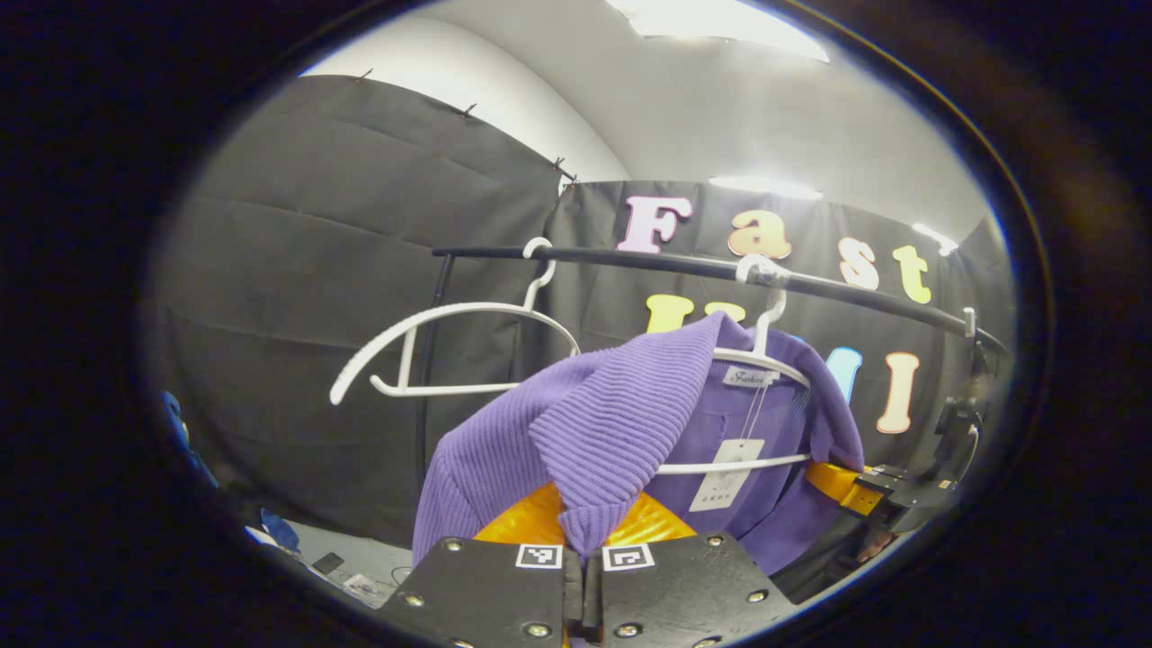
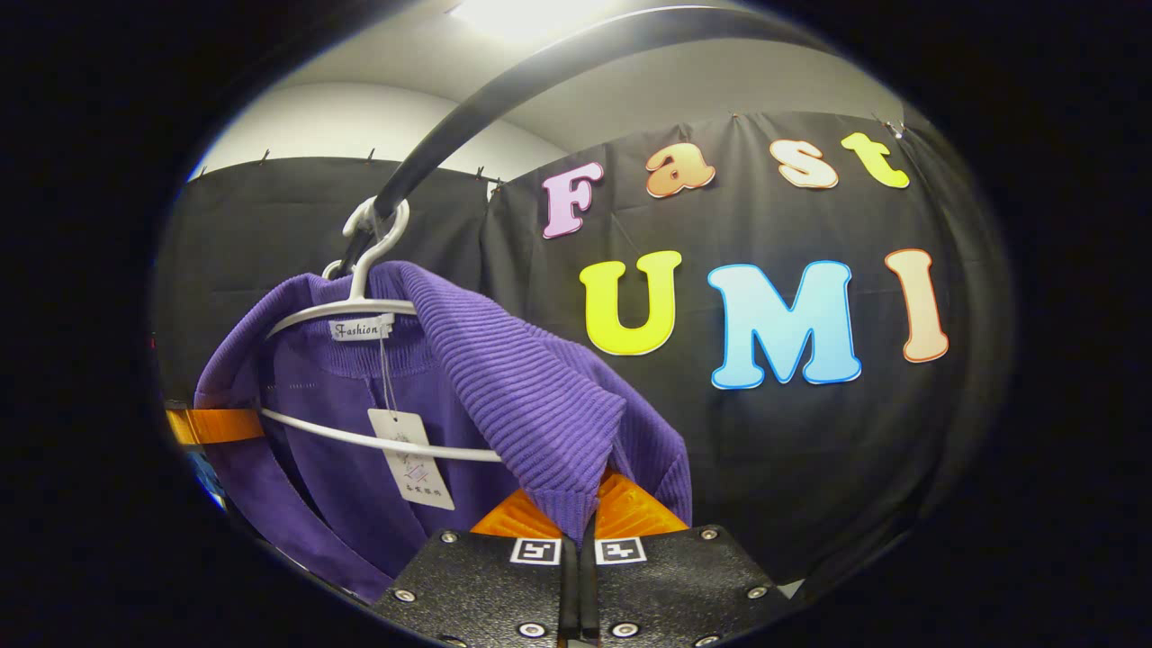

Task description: Grasp the clothes on the hanger with both hands and then place them into the laundry hamper below.

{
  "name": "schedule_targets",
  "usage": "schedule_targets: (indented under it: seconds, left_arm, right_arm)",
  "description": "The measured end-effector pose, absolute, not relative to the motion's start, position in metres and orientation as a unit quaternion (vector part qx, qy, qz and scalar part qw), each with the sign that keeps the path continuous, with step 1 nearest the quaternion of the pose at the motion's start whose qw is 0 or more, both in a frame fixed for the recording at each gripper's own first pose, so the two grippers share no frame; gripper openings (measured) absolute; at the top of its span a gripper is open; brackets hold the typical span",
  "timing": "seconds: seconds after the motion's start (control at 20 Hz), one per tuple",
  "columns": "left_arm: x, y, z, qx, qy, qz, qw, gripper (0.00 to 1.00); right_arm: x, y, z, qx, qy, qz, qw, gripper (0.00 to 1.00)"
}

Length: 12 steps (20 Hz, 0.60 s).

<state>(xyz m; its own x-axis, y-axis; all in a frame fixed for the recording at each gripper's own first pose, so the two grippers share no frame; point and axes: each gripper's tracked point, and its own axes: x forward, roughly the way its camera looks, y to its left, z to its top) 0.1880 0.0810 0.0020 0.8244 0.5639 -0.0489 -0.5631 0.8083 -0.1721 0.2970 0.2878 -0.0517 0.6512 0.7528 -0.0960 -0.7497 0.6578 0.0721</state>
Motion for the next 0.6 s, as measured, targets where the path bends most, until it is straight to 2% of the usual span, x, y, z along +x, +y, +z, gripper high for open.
schedule_targets:
  seconds: [0.2,0.25,0.35,0.4,0.55,0.6]
  left_arm:
    - [0.184,0.096,0.019,-0.080,-0.021,0.310,0.947,0.06]
    - [0.183,0.101,0.024,-0.075,-0.028,0.313,0.946,0.01]
    - [0.177,0.109,0.033,-0.070,-0.039,0.318,0.945,0.01]
    - [0.177,0.112,0.037,-0.066,-0.044,0.318,0.945,0.06]
    - [0.176,0.118,0.047,-0.048,-0.049,0.317,0.946,0.06]
    - [0.177,0.122,0.051,-0.045,-0.050,0.316,0.946,0.01]
  right_arm:
    - [0.305,0.276,-0.039,0.020,0.024,0.395,0.918,0.00]
    - [0.308,0.275,-0.035,0.019,0.014,0.388,0.921,0.00]
    - [0.312,0.276,-0.033,0.018,0.000,0.379,0.925,0.00]
    - [0.314,0.275,-0.031,0.014,-0.008,0.374,0.927,0.00]
    - [0.321,0.270,-0.022,0.001,-0.034,0.362,0.932,0.00]
    - [0.323,0.268,-0.018,-0.001,-0.042,0.356,0.934,0.00]
